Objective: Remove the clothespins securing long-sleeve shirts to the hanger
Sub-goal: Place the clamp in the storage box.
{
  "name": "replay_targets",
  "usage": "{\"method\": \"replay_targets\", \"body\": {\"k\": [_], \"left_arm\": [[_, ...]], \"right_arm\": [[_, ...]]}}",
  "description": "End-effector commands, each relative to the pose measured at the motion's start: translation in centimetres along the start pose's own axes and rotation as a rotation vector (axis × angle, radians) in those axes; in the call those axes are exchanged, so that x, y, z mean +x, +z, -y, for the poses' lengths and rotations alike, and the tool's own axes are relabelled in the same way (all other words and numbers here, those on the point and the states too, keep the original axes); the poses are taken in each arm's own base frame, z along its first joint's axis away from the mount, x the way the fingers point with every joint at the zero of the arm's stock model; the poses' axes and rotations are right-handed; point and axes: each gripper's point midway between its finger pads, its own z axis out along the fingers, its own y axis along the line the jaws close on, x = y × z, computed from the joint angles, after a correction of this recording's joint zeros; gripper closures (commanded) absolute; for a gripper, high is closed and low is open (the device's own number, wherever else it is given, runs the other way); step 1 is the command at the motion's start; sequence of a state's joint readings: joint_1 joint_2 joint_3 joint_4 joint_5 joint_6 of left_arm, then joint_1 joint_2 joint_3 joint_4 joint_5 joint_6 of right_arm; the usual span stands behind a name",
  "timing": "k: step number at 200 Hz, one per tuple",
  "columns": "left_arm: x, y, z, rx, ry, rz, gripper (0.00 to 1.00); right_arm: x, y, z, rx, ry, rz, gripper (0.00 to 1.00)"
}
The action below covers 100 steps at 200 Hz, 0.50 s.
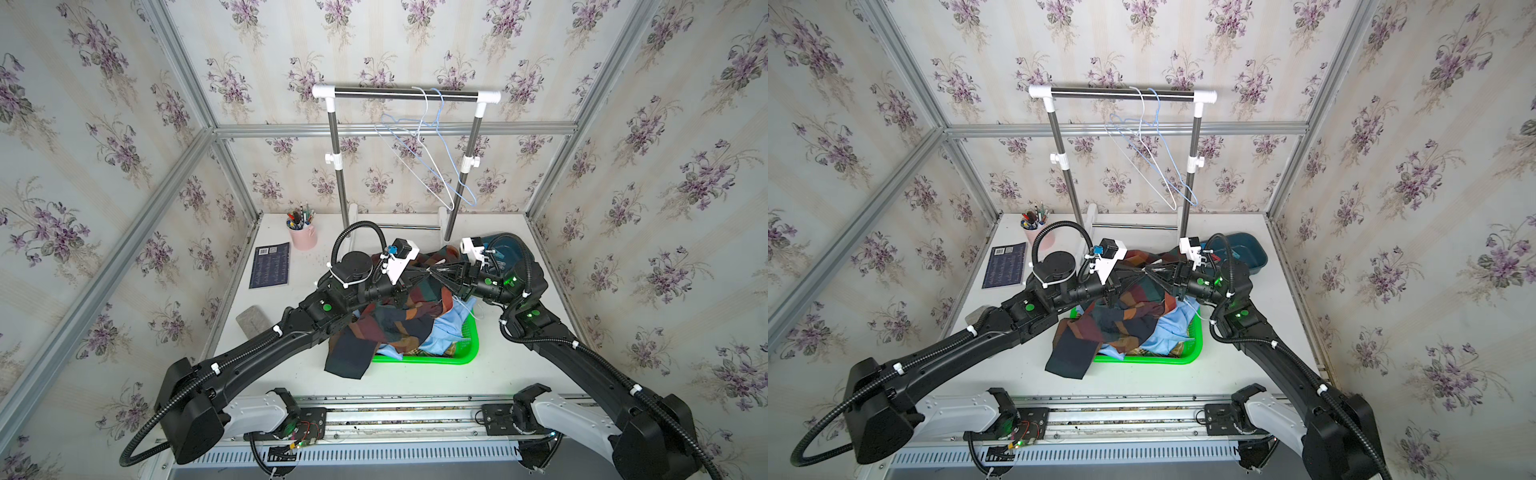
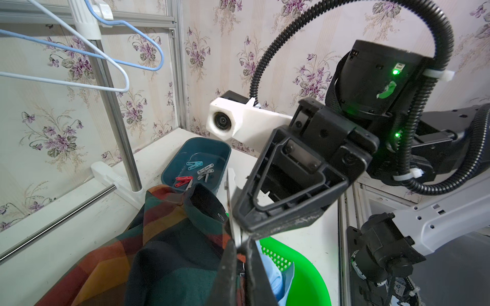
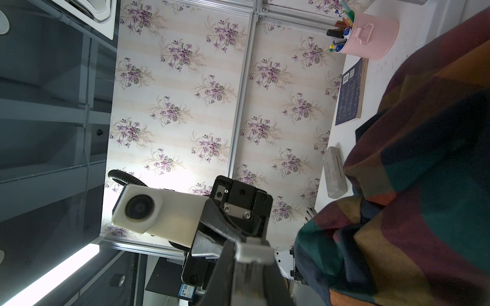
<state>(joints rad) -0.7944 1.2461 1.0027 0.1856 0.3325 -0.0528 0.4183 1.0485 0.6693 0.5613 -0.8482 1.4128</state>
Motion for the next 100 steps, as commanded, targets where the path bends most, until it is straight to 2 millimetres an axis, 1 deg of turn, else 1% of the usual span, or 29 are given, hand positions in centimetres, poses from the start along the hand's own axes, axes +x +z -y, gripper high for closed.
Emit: {"method": "replay_targets", "body": {"k": [1,6,11,22,26,35,42,46,50,60,68,84,91,100], "left_arm": [[0.7,0.1,0.2,0.011,-0.010,-0.020,0.82],[0.7,0.0,0.1,0.004,-0.009,-0.021,0.76],[0.8,0.0,-0.1,-0.007,-0.008,-0.024,0.65],[0.7,-0.2,-0.6,-0.040,-0.002,-0.025,0.47],[0.7,-0.3,-0.9,-0.057,0.001,-0.028,0.38],[0.6,-0.9,-1.8,-0.113,0.009,-0.031,0.21],[0.4,-1.5,-2.6,-0.159,0.017,-0.032,0.12],[0.3,-1.9,-2.8,-0.169,0.020,-0.031,0.09],[0.2,-2.4,-3.5,-0.212,0.024,-0.028,0.07],[0.2,-3.5,-4.4,-0.259,0.034,-0.034,0.01],[0.4,-4.2,-4.7,-0.280,0.040,-0.047,0.01],[1.5,-5.0,-4.5,-0.273,0.043,-0.098,0.01],[2.0,-5.2,-4.2,-0.261,0.038,-0.118,0.01],[2.7,-5.3,-3.9,-0.245,0.028,-0.142,0.01]], "right_arm": [[-0.5,0.1,-1.0,-0.033,-0.045,0.021,0.92],[-0.5,0.1,-0.9,-0.029,-0.046,0.023,0.92],[-0.7,0.1,-0.7,-0.020,-0.045,0.029,0.92],[-1.1,0.1,-0.2,0.003,-0.048,0.042,0.93],[-1.2,0.1,0.1,0.014,-0.047,0.047,0.93],[-2.1,-0.4,0.7,0.034,-0.038,0.074,0.94],[-3.1,-1.2,1.2,0.045,-0.031,0.106,0.97],[-3.8,-1.8,1.6,0.055,-0.026,0.131,0.97],[-4.7,-2.5,2.1,0.068,-0.019,0.158,0.97],[-7.0,-4.7,3.5,0.102,-0.002,0.231,0.98],[-8.9,-6.6,4.5,0.131,-0.008,0.293,0.98],[-13.0,-10.5,7.5,0.255,-0.022,0.428,0.98],[-14.8,-12.2,9.1,0.328,-0.026,0.489,0.98],[-16.9,-13.7,11.3,0.413,-0.029,0.549,0.98]]}}
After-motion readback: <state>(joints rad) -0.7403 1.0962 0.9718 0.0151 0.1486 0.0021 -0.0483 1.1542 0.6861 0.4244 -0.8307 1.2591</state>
